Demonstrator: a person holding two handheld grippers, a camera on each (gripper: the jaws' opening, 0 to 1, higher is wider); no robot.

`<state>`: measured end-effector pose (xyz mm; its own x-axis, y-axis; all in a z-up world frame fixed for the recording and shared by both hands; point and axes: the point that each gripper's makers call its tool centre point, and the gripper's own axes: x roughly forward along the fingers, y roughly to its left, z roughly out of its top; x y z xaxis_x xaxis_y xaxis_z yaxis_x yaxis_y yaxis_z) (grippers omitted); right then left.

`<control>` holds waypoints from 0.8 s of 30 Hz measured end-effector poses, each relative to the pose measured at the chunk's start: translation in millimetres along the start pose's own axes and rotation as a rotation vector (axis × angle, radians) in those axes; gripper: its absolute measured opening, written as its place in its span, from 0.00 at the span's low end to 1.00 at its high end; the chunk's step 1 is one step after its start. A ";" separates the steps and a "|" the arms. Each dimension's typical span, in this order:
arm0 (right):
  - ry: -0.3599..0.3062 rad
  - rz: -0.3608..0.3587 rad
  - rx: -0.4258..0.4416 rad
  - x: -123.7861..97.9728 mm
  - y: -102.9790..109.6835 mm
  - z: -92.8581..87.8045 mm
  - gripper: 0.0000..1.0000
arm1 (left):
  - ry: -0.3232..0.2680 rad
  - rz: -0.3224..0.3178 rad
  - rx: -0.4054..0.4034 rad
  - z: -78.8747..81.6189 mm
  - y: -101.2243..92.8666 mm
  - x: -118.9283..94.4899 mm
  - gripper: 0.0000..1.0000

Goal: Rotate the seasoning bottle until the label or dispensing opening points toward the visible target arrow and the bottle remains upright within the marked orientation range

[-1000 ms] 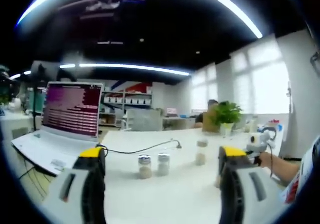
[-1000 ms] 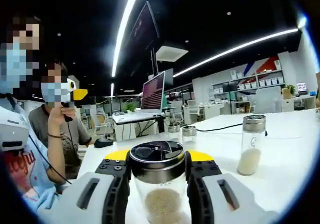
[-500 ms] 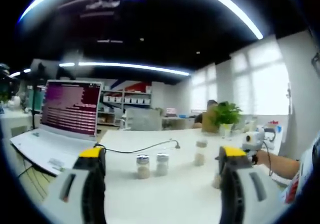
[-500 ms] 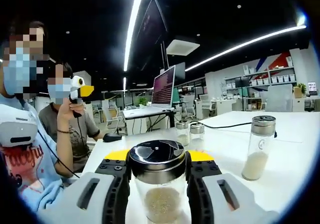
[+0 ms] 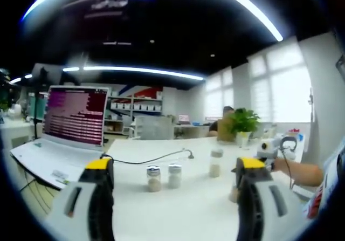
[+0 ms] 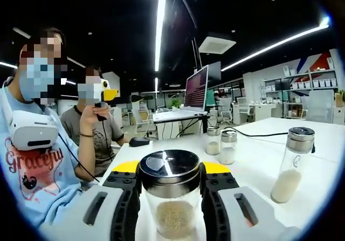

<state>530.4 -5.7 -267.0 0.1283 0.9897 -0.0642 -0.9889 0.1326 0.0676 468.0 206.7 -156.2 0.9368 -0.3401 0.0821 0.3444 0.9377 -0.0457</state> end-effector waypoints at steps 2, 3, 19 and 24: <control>0.003 0.010 -0.001 -0.1 -0.4 -0.2 0.42 | 0.003 -0.003 -0.003 -0.9 -0.2 0.8 1.00; 0.004 0.013 -0.002 0.0 -0.3 -0.2 0.42 | 0.003 -0.003 -0.005 -0.9 -0.2 1.0 1.00; -0.021 -0.146 0.085 -6.7 -11.0 4.9 0.60 | 0.002 0.001 -0.005 -0.7 0.8 -0.4 1.00; -0.087 -0.256 0.042 -10.8 -8.0 13.5 0.63 | -0.005 0.009 -0.006 0.6 1.9 -2.0 1.00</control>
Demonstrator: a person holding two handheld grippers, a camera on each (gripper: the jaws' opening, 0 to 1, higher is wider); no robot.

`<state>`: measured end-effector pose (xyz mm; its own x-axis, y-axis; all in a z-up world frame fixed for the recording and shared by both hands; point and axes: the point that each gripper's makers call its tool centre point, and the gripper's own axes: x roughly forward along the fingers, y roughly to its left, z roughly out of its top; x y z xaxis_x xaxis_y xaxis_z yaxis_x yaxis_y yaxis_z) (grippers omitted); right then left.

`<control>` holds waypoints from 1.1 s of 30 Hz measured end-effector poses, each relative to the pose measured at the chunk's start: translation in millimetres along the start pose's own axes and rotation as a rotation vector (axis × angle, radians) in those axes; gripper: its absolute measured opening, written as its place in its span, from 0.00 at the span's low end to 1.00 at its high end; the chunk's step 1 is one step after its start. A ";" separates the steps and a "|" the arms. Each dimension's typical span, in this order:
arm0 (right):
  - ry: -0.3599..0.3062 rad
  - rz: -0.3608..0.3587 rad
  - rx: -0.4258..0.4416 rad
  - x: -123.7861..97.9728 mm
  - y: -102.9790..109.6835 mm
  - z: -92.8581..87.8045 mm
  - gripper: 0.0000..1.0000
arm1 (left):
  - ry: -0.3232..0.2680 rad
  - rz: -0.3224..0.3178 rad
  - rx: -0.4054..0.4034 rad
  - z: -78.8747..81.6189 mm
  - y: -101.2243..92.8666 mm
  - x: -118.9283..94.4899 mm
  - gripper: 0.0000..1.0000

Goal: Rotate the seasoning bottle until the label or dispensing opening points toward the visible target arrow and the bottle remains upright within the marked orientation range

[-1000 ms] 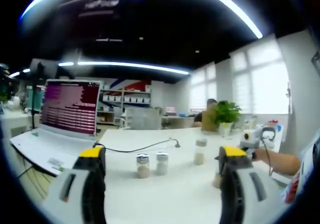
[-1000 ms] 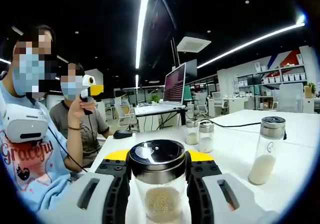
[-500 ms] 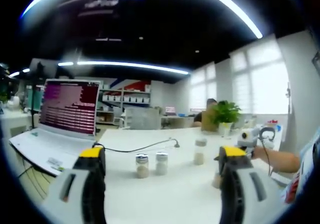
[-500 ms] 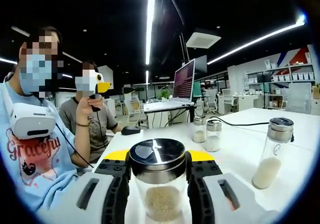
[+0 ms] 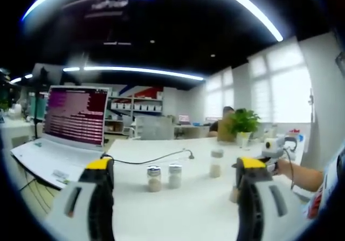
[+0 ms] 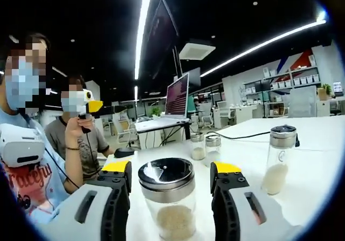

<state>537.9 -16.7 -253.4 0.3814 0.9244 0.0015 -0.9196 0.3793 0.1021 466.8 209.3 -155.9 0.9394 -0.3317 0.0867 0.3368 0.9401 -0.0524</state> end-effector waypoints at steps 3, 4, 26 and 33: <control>-0.011 -0.080 0.022 -2.1 -0.8 1.1 0.72 | 0.004 0.001 0.000 -1.0 0.6 -0.7 1.00; -0.030 -0.101 0.034 -2.6 0.7 3.8 0.74 | 0.004 0.001 -0.002 -0.7 1.9 -2.7 1.00; -0.105 -0.549 -0.047 -20.0 -3.1 26.1 0.95 | -0.011 0.041 0.006 2.2 8.3 -4.8 1.00; -0.133 -0.578 -0.020 -16.9 -0.9 27.3 0.73 | -0.009 0.024 0.009 1.9 3.6 -2.6 1.00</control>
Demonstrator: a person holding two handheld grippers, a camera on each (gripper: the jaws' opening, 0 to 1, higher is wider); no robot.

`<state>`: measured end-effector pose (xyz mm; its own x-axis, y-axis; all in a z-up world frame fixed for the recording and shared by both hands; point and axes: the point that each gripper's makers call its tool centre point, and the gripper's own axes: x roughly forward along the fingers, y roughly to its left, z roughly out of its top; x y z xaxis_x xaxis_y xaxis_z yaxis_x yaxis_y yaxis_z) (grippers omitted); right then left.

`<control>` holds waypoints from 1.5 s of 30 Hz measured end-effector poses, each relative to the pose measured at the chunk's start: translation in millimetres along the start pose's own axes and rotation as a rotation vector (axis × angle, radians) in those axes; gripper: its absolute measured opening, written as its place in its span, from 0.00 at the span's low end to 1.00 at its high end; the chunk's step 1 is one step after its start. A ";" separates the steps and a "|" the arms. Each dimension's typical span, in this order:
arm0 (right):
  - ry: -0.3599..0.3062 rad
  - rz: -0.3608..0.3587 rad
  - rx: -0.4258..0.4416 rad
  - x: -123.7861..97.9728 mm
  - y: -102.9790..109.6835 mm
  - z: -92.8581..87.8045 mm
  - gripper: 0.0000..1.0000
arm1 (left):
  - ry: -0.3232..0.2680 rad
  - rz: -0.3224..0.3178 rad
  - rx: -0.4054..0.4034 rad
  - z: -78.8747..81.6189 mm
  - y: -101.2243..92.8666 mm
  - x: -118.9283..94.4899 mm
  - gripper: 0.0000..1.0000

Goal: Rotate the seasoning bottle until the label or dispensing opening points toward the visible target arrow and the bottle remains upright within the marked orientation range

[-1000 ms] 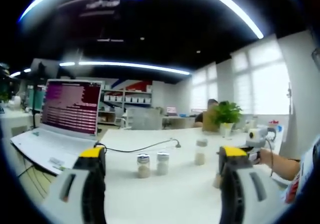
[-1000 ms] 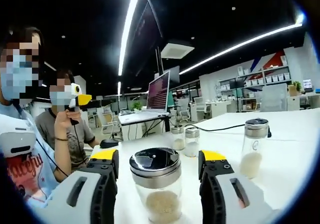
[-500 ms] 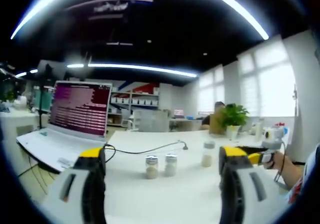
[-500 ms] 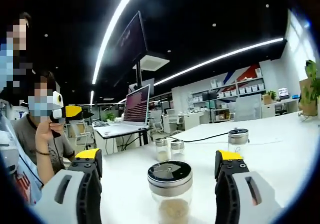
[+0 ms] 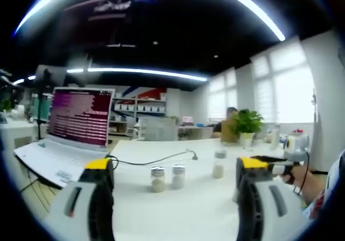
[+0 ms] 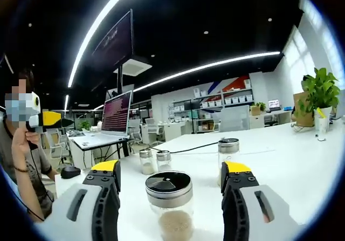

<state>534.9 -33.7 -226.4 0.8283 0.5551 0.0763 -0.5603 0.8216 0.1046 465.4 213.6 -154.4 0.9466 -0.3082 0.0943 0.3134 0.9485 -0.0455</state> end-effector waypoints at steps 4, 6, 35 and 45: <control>0.000 -0.011 0.001 1.2 1.3 -2.7 0.65 | 0.002 -0.007 -0.003 -0.7 -4.3 3.0 1.00; 0.004 -0.015 0.002 2.4 2.6 -4.8 0.63 | 0.007 -0.023 0.005 -1.5 -8.6 5.2 1.00; 0.032 0.027 0.029 7.9 -0.6 -25.1 0.39 | 0.025 -0.071 0.000 -5.7 -19.0 10.3 1.00; 0.022 0.057 0.021 8.3 -0.1 -24.4 0.39 | 0.026 -0.070 -0.001 -6.0 -18.7 10.1 1.00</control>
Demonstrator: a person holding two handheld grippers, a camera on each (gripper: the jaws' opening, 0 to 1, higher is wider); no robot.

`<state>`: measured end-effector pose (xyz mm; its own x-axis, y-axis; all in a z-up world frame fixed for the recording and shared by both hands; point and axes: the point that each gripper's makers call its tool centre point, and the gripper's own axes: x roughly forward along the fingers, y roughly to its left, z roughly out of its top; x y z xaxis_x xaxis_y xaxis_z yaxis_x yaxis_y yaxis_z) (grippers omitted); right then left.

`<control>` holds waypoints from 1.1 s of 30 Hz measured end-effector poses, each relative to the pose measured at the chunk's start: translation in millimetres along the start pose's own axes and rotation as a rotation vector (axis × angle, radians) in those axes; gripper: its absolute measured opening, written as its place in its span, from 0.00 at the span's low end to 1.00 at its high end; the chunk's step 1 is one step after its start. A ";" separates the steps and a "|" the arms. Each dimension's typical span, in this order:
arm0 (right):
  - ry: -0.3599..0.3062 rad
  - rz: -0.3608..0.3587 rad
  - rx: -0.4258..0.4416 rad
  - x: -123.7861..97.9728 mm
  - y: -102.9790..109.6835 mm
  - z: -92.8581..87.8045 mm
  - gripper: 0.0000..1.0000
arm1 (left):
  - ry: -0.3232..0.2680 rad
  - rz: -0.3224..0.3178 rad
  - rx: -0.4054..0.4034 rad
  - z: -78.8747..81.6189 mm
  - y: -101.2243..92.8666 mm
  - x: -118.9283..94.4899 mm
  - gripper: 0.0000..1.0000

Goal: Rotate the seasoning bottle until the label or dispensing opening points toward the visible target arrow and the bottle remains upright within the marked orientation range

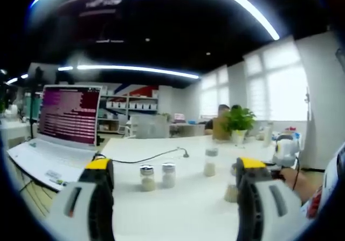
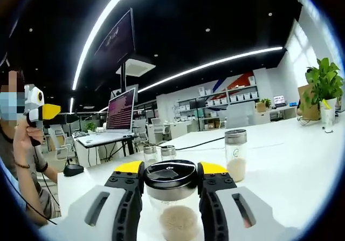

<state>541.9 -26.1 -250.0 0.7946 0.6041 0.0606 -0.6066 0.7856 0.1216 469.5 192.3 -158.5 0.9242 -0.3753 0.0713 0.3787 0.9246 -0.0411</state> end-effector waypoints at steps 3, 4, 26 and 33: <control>-0.004 0.004 -0.006 0.0 0.1 0.2 0.39 | 0.001 0.000 0.000 -0.5 -0.1 0.1 1.00; -0.008 0.009 -0.002 -0.1 -0.3 0.1 0.39 | 0.000 0.000 0.000 -0.3 -0.2 -0.1 1.00; 0.017 0.219 0.016 6.1 1.7 -0.2 0.39 | 0.003 0.004 0.000 -0.9 1.8 0.4 1.00; 0.044 0.289 0.009 6.4 4.4 -0.8 0.39 | 0.013 0.000 0.000 -3.4 0.4 0.2 1.00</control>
<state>544.3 -18.6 -249.9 0.5872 0.8078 0.0514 -0.8071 0.5793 0.1141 470.0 192.4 -161.9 0.9246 -0.3765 0.0583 0.3791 0.9245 -0.0411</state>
